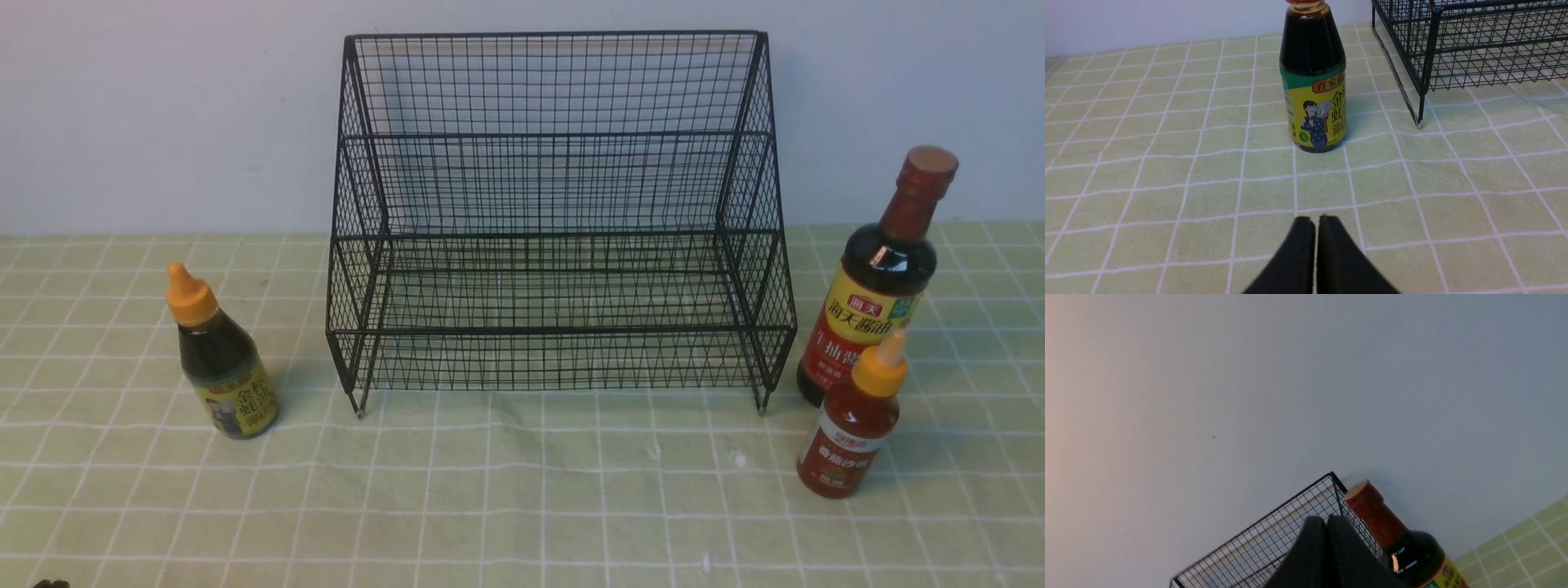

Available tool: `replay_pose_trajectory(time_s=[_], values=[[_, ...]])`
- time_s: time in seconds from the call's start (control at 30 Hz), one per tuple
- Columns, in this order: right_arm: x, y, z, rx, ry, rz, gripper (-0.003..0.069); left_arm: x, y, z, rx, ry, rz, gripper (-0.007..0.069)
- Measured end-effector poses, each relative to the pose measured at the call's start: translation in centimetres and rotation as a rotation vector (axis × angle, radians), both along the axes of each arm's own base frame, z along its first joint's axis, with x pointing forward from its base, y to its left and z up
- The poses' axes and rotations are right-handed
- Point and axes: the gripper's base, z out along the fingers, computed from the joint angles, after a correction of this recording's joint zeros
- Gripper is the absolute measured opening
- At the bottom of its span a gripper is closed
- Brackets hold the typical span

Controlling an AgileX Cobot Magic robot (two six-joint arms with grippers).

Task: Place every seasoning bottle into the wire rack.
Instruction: Use the right arm to grab the condiment bottle closest to it

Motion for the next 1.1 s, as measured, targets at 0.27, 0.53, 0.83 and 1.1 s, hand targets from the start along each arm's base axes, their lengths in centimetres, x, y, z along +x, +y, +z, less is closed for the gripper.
replay_pose_trajectory(time_s=[0.27, 0.53, 0.83, 1.1], values=[[4.9, 0.7, 7.3, -0.432, 0.542, 0.107, -0.0015, 0.0, 0.0, 0.0, 0.0, 0.0, 0.0, -0.0006], [13.3, 1.1, 6.9, -0.564, 0.898, 0.254, 0.0008, 0.0, 0.0, 0.0, 0.0, 0.0, 0.0, -0.0006], [18.5, 3.5, 3.0, -0.654, 1.029, 0.398, 0.0044, 0.0, 0.0, 0.0, 0.0, 0.0, 0.0, -0.0006], [21.5, 5.1, 0.7, -0.656, 1.031, 0.341, 0.0235, 0.0, 0.0, 0.0, 0.0, 0.0, 0.0, -0.0006]])
